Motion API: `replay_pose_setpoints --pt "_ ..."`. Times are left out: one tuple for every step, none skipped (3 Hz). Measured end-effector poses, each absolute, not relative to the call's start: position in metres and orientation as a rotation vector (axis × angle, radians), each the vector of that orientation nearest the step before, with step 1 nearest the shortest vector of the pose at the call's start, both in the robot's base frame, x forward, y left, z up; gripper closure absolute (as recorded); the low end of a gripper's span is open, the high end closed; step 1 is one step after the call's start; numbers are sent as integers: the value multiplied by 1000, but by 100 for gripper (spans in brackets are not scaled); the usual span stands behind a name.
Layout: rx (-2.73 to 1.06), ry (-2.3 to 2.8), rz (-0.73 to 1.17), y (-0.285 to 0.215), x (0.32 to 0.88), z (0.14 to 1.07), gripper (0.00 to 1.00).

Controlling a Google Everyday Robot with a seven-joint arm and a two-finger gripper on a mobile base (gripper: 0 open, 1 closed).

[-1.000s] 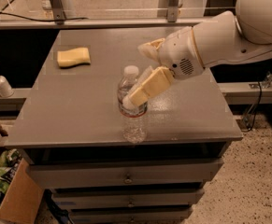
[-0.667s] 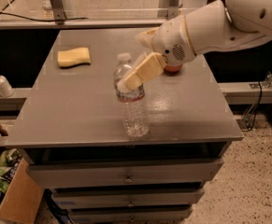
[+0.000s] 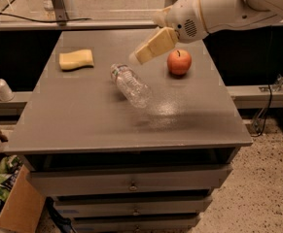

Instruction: Knock water bottle over

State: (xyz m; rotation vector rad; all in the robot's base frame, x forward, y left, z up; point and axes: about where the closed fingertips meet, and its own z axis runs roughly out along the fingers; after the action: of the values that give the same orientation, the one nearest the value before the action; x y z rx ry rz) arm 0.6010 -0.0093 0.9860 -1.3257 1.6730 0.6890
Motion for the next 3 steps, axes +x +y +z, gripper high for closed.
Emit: replay_pose_setpoints --pt "-1284 1711 666 -39 596 981 0" --pt "-1228 1799 652 -84 568 957 0" --pt "-1158 1903 635 -131 535 928 0"
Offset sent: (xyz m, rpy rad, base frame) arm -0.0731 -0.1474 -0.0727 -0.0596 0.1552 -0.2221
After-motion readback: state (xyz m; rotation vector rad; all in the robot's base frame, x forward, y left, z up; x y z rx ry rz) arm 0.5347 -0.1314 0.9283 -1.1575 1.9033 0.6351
